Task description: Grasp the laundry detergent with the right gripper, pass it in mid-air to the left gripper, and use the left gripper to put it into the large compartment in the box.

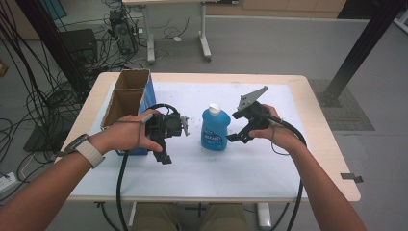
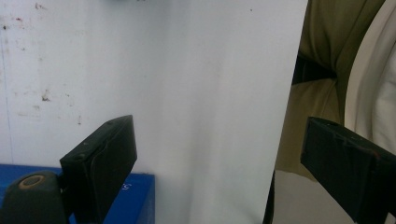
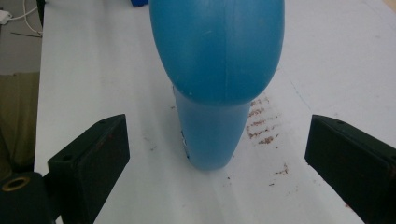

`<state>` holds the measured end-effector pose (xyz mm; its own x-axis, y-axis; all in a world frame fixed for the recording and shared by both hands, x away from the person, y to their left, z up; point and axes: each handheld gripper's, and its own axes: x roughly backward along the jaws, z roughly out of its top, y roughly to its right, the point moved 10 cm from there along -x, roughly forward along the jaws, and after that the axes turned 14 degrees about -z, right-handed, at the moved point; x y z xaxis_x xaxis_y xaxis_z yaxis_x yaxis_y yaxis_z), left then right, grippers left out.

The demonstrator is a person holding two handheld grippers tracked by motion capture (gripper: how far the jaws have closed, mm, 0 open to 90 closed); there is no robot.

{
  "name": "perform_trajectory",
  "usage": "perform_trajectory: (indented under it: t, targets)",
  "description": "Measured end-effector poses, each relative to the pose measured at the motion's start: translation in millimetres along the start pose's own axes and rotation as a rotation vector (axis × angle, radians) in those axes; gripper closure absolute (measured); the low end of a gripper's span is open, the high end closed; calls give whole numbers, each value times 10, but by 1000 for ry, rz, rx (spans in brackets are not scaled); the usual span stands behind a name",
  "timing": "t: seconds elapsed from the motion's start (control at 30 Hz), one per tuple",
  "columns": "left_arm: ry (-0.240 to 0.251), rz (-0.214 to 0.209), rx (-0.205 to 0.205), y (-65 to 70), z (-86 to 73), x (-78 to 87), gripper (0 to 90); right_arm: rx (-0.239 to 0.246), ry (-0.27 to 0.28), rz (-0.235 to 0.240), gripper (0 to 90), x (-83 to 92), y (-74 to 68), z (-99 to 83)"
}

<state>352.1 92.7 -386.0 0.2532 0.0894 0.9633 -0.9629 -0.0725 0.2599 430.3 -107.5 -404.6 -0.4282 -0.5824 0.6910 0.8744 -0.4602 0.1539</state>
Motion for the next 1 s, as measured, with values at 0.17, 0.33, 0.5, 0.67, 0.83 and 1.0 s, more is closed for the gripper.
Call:
perform_trajectory:
  t: [0.17,0.33,0.5,0.67,0.83,1.0]
  targets:
    - [1,1,1,2,-1,1,111,3,13,2,65,-12,-3,21]
    - [1,3,0,0,-4,4,111,1,21,2,65,-33,-1,29]
    - [1,2,0,-2,-3,3,111,6,32,-2,70,-56,0,38]
    - [1,1,1,1,0,0,111,4,51,-3,71,-94,-3,40]
    - [1,0,3,0,2,-3,111,-3,74,-15,71,-118,3,66]
    - [0,0,4,-1,1,-2,111,-5,84,-15,72,-160,0,76]
